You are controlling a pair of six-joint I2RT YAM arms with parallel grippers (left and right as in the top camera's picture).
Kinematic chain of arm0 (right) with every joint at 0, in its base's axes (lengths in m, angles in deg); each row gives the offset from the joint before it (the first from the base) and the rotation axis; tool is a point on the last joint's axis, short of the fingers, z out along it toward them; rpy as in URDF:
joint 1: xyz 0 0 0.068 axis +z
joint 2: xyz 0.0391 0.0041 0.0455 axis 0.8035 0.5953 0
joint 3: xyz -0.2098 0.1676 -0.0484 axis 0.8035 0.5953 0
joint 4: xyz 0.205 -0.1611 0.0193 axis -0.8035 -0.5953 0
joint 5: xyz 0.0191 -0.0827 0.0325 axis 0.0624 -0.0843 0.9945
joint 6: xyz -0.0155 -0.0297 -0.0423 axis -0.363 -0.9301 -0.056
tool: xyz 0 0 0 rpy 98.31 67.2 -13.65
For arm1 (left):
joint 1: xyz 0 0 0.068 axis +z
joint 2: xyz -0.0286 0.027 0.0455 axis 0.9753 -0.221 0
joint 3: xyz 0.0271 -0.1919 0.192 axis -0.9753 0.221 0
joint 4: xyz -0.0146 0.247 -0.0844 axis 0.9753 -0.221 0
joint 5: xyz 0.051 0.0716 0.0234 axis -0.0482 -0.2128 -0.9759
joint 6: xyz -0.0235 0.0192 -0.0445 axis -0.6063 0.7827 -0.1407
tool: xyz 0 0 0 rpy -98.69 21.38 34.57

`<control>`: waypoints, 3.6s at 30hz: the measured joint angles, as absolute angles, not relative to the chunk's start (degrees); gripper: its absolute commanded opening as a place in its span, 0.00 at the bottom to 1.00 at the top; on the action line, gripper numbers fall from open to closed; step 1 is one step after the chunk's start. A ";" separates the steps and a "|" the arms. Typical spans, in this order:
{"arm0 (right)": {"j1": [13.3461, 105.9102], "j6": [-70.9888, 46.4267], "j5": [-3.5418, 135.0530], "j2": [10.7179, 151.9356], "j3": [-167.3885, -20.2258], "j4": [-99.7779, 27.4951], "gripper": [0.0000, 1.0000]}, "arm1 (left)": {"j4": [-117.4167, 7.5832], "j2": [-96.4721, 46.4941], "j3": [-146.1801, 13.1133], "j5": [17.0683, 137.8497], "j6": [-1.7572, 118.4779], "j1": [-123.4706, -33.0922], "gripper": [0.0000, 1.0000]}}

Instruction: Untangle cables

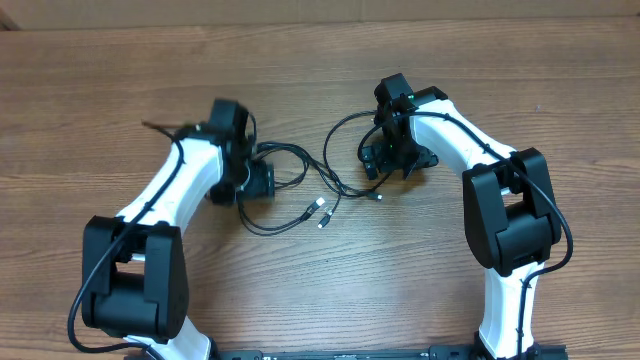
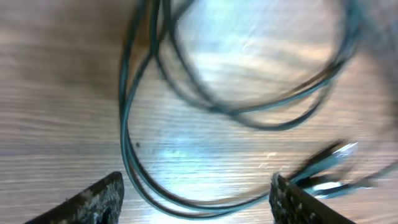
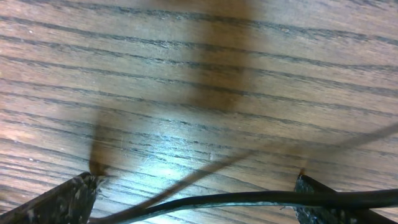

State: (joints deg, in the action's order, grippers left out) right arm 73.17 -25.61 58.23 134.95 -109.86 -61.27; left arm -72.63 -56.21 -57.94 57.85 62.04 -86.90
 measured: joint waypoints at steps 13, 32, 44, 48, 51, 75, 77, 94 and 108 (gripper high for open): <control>73.17 -25.83 58.27 134.93 -109.86 -61.22 1.00 | -68.63 -55.29 -59.28 55.58 51.51 -87.01 0.65; 73.17 -25.81 58.25 134.93 -109.86 -61.22 1.00 | -59.85 -61.98 -56.41 48.70 49.50 -87.01 0.56; 73.52 -25.79 57.07 134.95 -109.86 -61.20 1.00 | -66.25 -66.18 -58.66 36.13 49.52 -87.28 0.57; 73.76 -25.53 56.11 134.95 -109.82 -61.11 1.00 | -67.65 -66.55 -59.01 32.63 49.52 -86.49 0.58; 73.76 -23.76 55.56 134.95 -109.82 -60.96 1.00 | -68.04 -66.66 -59.06 31.12 49.52 -84.96 0.59; 56.34 -6.42 55.80 135.06 -109.93 -62.12 1.00 | -64.30 -66.51 -59.15 41.42 58.66 -80.89 0.64; 56.21 -6.23 55.80 135.06 -109.93 -62.12 1.00 | -63.32 -66.59 -59.12 44.24 59.25 -82.25 0.65; 56.29 -5.83 56.19 135.06 -109.90 -61.92 1.00 | -82.84 -69.83 -68.74 48.80 60.75 -88.30 0.79; 56.29 -5.83 56.41 135.06 -109.90 -61.92 1.00 | -84.96 -69.83 -70.29 48.17 48.36 -88.30 0.60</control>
State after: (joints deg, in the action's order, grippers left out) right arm 56.29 -5.83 56.41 135.06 -109.90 -61.92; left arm -84.96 -69.83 -70.29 48.17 48.36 -88.30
